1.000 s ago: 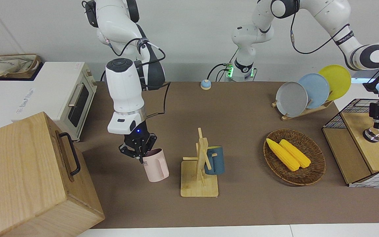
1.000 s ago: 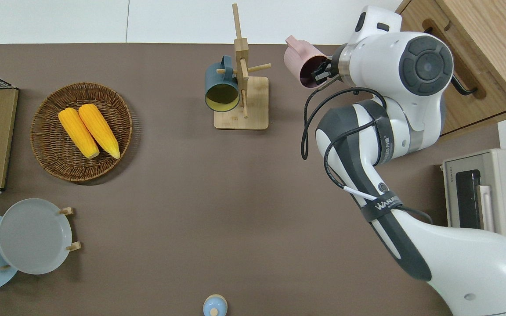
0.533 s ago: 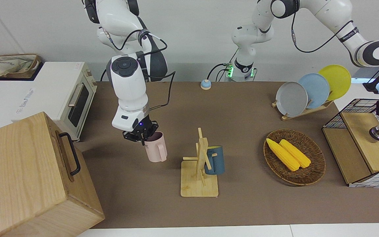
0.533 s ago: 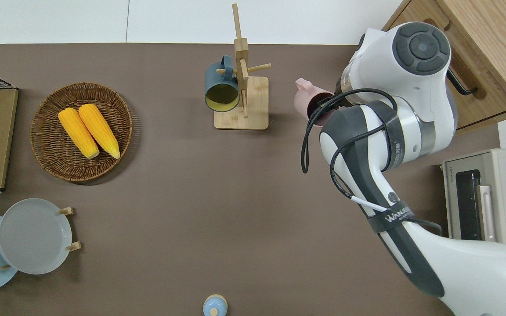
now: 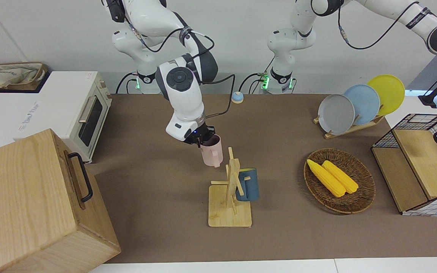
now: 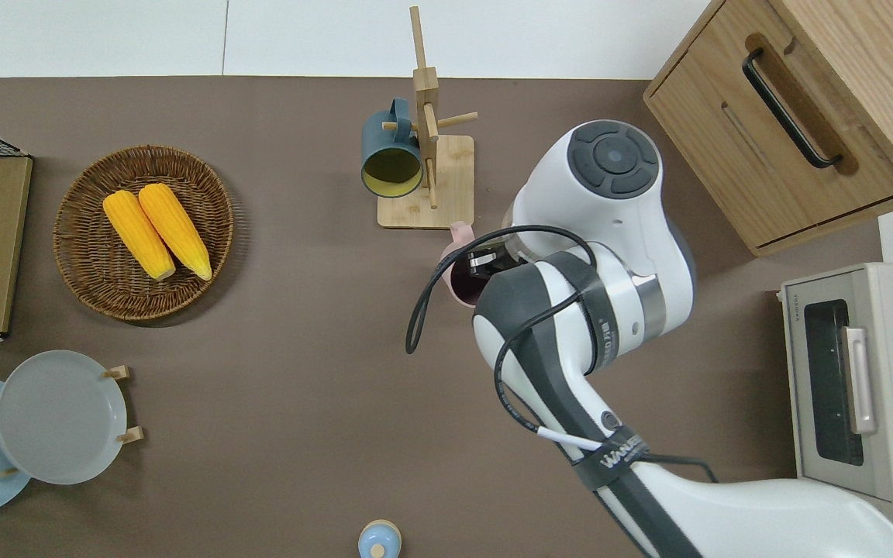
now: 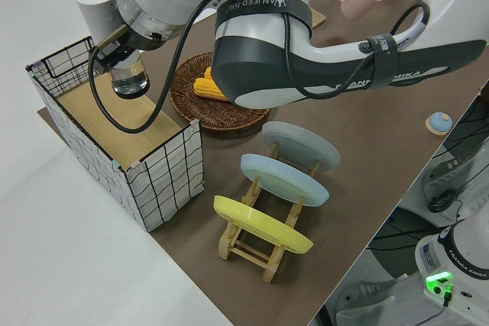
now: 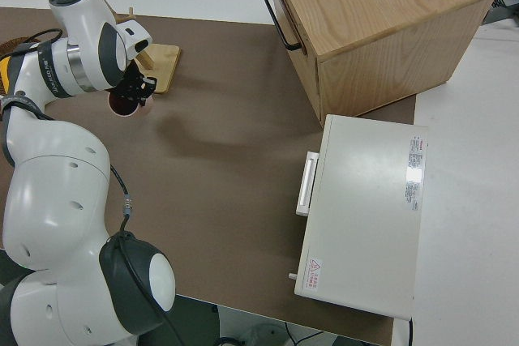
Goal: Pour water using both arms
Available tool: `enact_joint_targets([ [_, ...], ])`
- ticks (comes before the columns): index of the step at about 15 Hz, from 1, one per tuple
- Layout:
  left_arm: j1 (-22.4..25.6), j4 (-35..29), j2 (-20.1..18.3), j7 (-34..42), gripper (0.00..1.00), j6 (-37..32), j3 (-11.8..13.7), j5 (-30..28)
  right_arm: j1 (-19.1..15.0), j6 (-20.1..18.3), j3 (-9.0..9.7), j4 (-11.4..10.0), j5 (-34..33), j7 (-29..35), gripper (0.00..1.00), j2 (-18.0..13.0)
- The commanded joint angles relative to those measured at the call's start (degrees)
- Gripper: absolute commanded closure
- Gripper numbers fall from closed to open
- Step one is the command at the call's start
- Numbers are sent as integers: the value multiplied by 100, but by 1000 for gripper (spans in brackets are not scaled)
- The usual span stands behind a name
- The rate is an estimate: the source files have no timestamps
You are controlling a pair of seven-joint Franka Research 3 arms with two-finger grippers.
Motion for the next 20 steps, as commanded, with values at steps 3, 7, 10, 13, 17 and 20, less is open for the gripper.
enact_joint_targets([
  [3, -435, -30, -617, -1076, 1000, -550, 28, 869, 512, 34, -20, 9, 784, 1287, 1000, 118],
  [7, -1006, -697, -1136, -2140, 1000, -472, -60, 1758, 1102, 60, -20, 773, 784, 2579, 1000, 794],
  [10, -1322, -961, -1355, -2667, 1000, -420, -68, 2127, 1103, 113, 129, 870, 977, 2896, 1000, 945],
  [13, -1595, -1514, -1777, -3133, 1000, -235, -95, 2514, 1103, 226, 287, 941, 1179, 3265, 1000, 1138],
  [17, -1596, -2077, -2190, -3547, 1000, -243, -499, 2840, 1120, 657, 507, 941, 1259, 3548, 1000, 1402],
  [20, -1587, -2804, -2769, -3871, 1000, -243, -814, 3085, 1094, 728, 516, 941, 1259, 3548, 1000, 1446],
])
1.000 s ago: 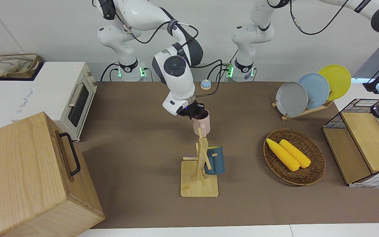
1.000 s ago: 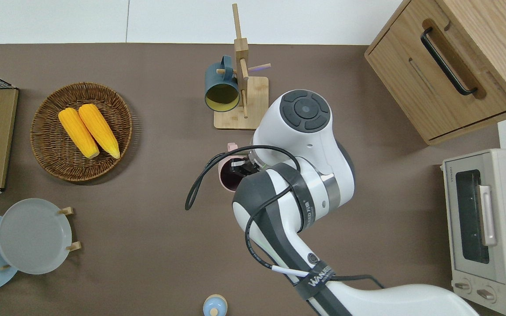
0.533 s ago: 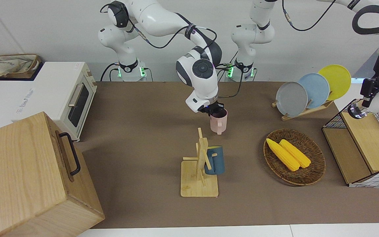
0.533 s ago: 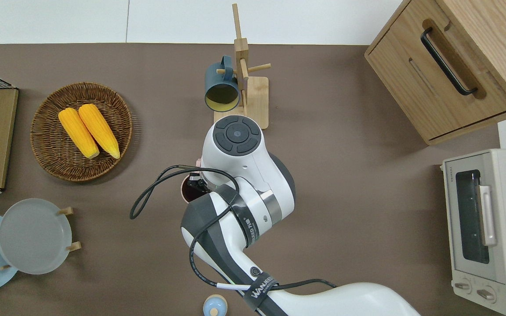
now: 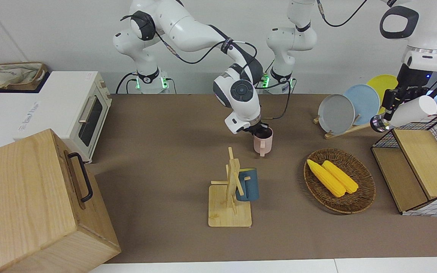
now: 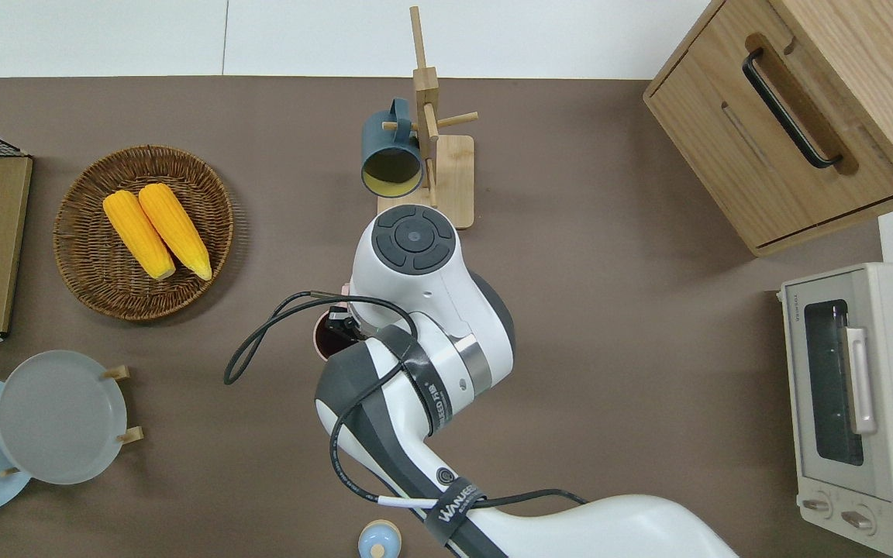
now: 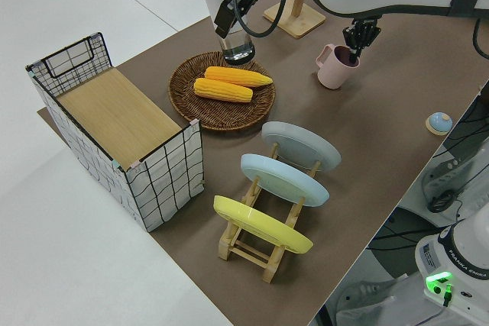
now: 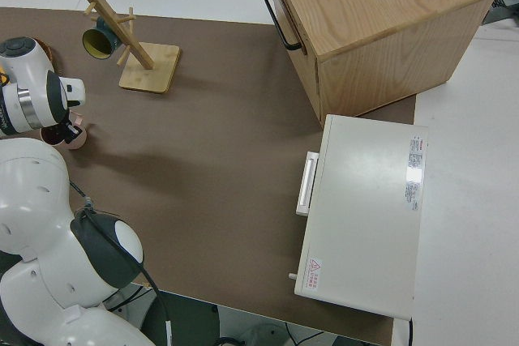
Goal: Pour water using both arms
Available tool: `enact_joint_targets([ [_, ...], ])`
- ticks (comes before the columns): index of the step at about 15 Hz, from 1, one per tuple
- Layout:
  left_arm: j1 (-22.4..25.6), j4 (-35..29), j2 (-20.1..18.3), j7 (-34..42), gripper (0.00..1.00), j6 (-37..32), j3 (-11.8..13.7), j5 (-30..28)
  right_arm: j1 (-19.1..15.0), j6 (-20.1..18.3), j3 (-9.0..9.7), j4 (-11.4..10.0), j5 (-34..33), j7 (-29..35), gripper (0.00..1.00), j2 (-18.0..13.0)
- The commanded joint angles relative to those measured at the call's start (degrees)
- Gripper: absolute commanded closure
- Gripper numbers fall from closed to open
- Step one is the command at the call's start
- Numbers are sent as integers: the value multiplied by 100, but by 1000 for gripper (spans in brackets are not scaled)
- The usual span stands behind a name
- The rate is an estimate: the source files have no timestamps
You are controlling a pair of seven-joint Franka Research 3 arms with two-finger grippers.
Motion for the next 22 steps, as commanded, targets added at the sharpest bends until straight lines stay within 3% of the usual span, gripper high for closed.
enact_joint_targets([
  [1, -95, -1180, -1064, -598, 1000, 224, -369, 480, -69, 88, 47, 178, 113, 87, 955, 149],
  [2, -86, -1436, -1267, -705, 1000, 224, -502, 533, -130, 166, 47, 178, 113, 87, 486, 149],
  [3, -78, -1560, -1347, -758, 1000, 224, -590, 542, -139, 245, 47, 170, 130, 87, 177, 166],
  [4, -69, -1710, -1418, -785, 1000, 224, -695, 551, -139, 289, 47, 187, 122, 87, 10, 175],
  [9, -34, -2158, -1638, -846, 1000, 233, -959, 560, -341, -87, -6, 275, 122, 122, 9, 35],
  [11, -34, -2326, -1673, -855, 1000, 242, -1126, 560, -508, -377, -15, 293, 122, 131, 9, -254],
  [14, -42, -2677, -1699, -1004, 1000, 242, -1635, 560, -946, -974, -41, 214, 51, -9, 7, -834],
  [17, -95, -2906, -1708, -1101, 1000, 277, -1969, 560, -1351, -1492, -41, 152, 43, -438, 7, -1195],
  [19, -104, -3003, -1699, -1390, 1000, 408, -2277, 560, -1685, -1766, -50, -66, -53, -983, 7, -1511],
  [22, -113, -3064, -1665, -1523, 1000, 470, -2567, 534, -1888, -1784, -41, -436, -484, -1415, 7, -1907],
])
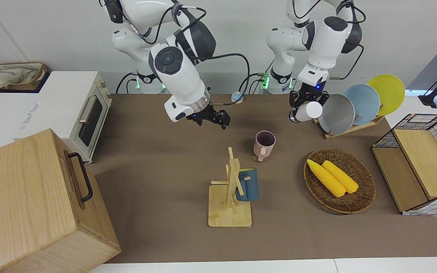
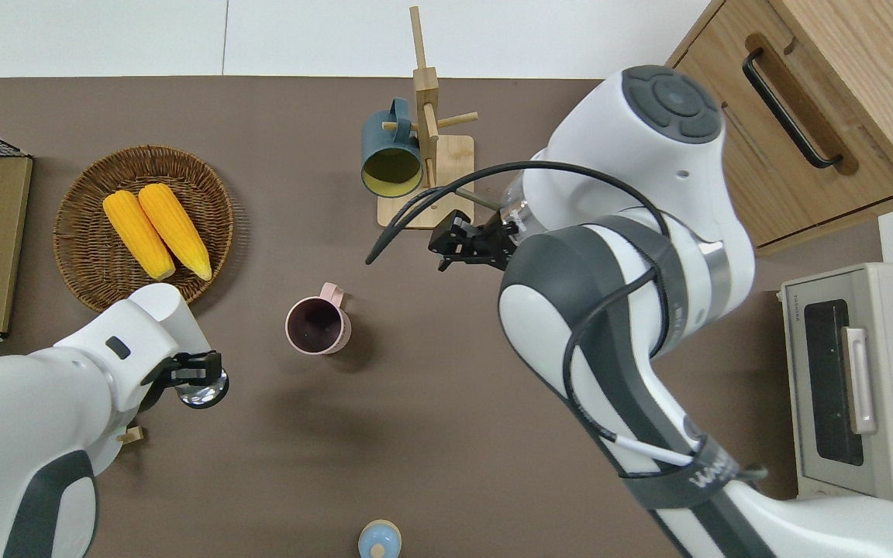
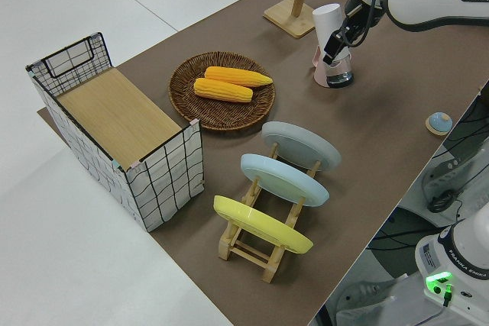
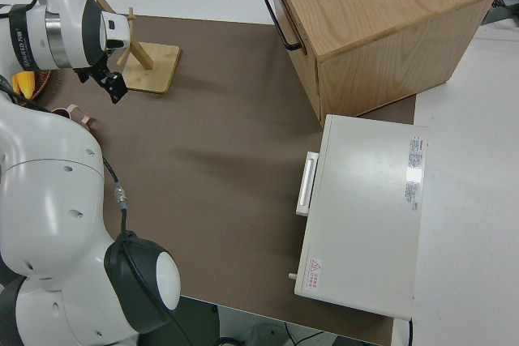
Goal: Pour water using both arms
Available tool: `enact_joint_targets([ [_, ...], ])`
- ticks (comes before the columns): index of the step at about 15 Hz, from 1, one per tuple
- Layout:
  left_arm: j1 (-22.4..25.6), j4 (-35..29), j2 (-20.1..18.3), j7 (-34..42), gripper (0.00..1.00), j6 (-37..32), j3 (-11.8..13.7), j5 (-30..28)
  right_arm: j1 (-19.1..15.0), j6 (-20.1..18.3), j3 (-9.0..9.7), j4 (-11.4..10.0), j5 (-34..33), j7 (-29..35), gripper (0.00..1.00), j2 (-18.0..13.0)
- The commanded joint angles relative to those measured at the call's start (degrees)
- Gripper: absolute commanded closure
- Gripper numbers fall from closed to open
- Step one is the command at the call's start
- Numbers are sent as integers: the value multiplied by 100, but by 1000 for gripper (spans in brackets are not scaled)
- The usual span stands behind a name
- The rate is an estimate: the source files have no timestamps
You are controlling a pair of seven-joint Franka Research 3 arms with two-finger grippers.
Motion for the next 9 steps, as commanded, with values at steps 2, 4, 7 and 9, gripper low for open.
enact_joint_targets([
  [2, -65, -277, -227, -455, 1000, 247, -503, 107, -445, -76, 69, -865, -653, -1024, 7, -700],
  [4, -65, -426, -227, -605, 1000, 405, -723, 98, -674, -76, 78, -1068, -812, -1490, 7, -885],
  [7, -74, -550, -184, -702, 1000, 424, -1023, 89, -955, -41, 69, -1428, -1022, -2070, 7, -1219],
  [9, -241, -611, -105, -702, 1000, 424, -1050, 54, -1052, -41, 77, -1464, -1619, -2511, 7, -1325],
])
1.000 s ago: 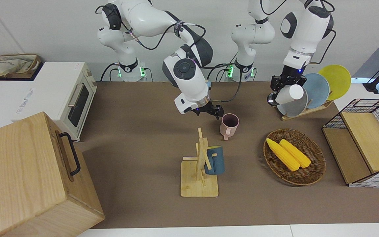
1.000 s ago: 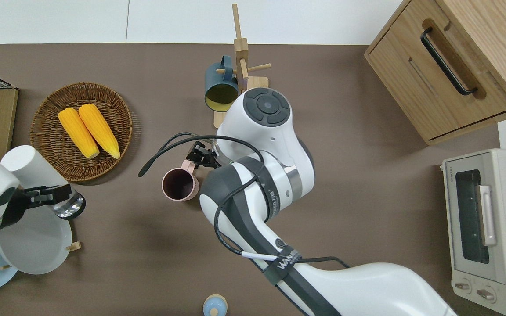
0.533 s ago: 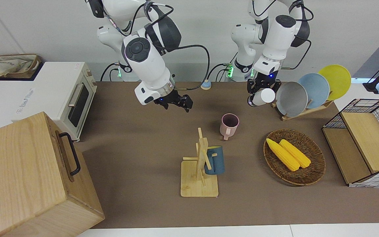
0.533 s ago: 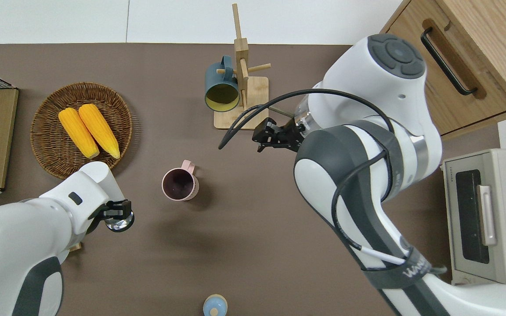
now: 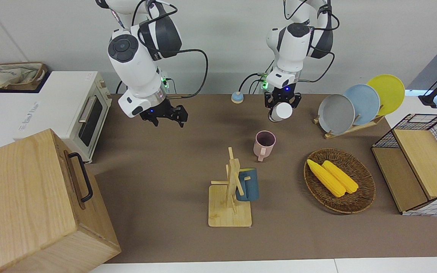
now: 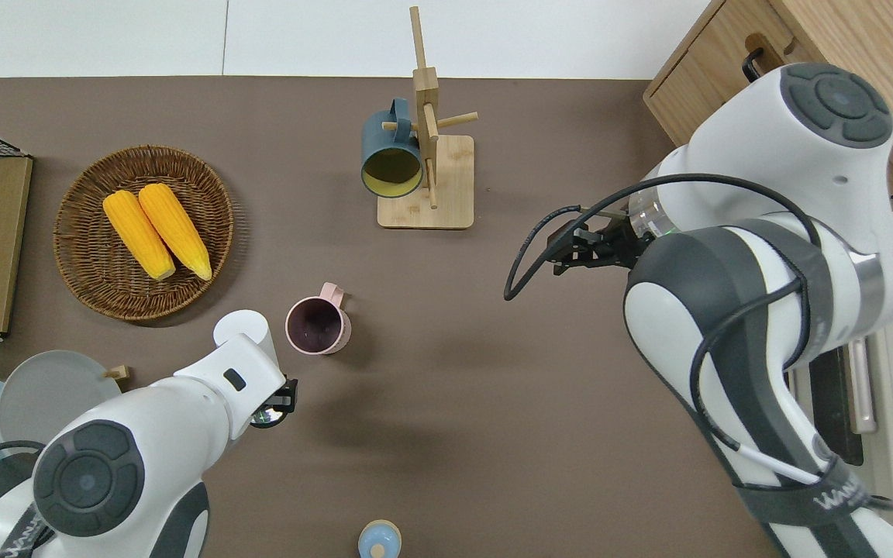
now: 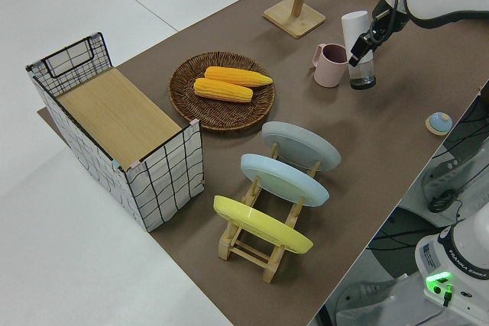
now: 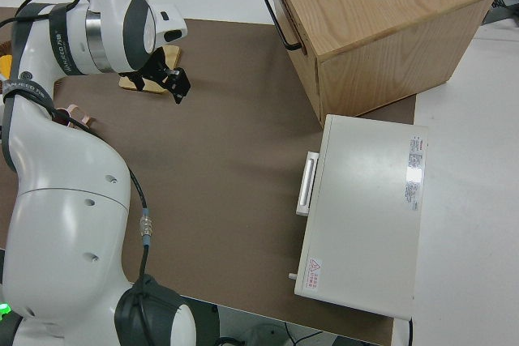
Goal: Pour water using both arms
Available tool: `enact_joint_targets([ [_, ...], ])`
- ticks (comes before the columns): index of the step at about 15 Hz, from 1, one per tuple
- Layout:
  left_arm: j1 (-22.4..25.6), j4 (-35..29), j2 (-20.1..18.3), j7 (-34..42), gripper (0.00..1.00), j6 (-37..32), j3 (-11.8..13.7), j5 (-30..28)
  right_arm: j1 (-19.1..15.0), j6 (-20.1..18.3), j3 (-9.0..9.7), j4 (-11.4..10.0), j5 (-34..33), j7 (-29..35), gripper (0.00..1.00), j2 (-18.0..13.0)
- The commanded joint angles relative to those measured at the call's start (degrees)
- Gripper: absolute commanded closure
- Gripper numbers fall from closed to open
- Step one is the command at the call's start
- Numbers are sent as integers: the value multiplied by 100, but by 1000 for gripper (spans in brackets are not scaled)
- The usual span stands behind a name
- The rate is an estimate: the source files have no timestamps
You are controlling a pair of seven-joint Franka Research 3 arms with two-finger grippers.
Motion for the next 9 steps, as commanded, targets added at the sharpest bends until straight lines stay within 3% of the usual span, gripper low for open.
enact_joint_targets([
  [1, -232, -149, -20, -115, 1000, 126, 4, 46, -363, 80, 89, -458, -646, -719, 7, -437],
  [2, -294, -132, 94, -115, 1000, 126, -13, 37, -513, 141, 81, -563, -665, -1034, 7, -551],
  [5, -312, 8, 463, -89, 1000, 65, -22, 37, -900, 289, 89, -608, -805, -1677, 7, -674],
  [9, -277, 298, 850, -10, 1000, -14, -13, 37, -1033, 238, 89, -608, -1139, -2135, 7, -920],
])
